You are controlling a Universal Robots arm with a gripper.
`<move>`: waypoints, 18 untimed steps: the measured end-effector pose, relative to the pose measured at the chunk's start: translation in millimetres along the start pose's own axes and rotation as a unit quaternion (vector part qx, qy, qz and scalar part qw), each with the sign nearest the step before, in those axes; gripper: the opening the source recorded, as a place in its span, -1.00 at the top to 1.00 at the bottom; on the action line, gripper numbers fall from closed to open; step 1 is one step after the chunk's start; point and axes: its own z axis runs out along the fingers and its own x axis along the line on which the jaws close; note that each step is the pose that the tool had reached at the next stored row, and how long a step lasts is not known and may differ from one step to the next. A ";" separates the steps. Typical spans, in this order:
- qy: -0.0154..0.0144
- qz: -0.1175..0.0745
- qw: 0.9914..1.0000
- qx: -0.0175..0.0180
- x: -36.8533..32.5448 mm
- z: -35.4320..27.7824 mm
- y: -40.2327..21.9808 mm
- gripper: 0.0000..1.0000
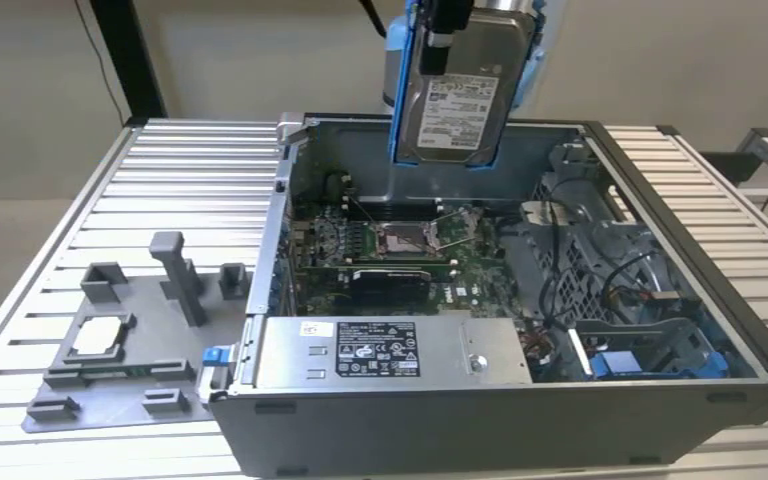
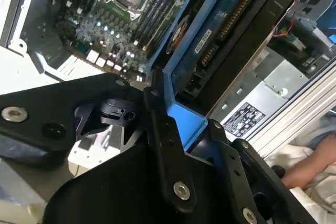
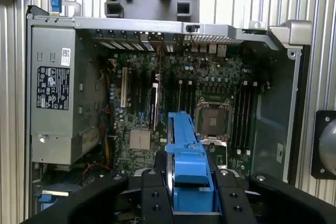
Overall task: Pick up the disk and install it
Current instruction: 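Pick up the disk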
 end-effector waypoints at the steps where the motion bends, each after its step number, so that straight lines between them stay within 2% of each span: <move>1: 0.000 0.000 1.000 0.000 0.1 -0.1 -4.5 1.00; 7: 0.000 0.000 1.000 0.000 0.9 -0.7 -31.7 1.00; 12: 0.000 -0.002 1.000 0.000 1.4 -1.1 -50.6 1.00; 18: 0.000 -0.002 1.000 0.000 2.1 -1.6 -78.2 1.00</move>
